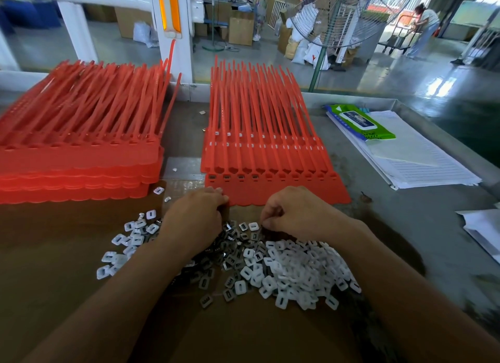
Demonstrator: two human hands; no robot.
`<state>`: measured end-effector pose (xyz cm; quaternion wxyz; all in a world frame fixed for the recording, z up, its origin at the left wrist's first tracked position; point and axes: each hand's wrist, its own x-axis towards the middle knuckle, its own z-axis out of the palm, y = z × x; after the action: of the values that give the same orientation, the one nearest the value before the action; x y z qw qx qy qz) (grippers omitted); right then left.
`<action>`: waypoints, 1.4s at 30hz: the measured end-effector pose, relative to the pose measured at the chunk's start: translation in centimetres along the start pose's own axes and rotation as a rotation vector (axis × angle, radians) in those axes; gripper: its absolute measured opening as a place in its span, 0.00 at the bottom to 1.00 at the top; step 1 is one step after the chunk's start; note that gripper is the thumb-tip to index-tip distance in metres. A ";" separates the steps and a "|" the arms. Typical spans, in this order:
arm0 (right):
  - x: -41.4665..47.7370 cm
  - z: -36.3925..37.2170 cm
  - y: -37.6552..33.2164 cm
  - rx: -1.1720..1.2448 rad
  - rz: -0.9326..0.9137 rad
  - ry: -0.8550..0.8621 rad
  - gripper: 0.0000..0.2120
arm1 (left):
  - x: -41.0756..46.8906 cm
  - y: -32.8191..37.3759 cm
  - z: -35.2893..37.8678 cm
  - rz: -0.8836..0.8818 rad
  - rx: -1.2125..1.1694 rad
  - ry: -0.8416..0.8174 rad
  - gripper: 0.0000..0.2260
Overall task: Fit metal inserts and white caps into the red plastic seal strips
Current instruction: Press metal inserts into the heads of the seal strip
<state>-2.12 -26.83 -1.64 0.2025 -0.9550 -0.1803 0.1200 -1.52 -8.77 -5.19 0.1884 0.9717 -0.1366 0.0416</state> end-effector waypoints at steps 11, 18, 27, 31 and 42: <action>2.6 -1.3 2.1 0.215 0.113 0.284 0.08 | -0.1 0.1 -0.2 0.010 -0.031 -0.006 0.20; 5.8 -0.6 3.3 0.214 0.205 0.438 0.07 | -0.1 0.1 -0.2 0.031 -0.030 0.019 0.18; 6.7 -0.5 3.6 0.107 0.227 0.367 0.09 | -0.1 -0.1 -0.1 0.039 -0.025 0.026 0.19; 6.9 -0.3 3.6 0.078 0.226 0.368 0.09 | -0.1 -0.1 -0.1 0.042 -0.025 0.024 0.19; 7.2 -0.2 4.2 0.225 0.257 0.458 0.13 | 0.0 0.0 -0.2 0.038 -0.007 0.017 0.19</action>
<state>5.65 -27.63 -4.38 0.3256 -0.9439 0.0070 -0.0552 -1.56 -8.68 -5.04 0.1921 0.9679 -0.1533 0.0529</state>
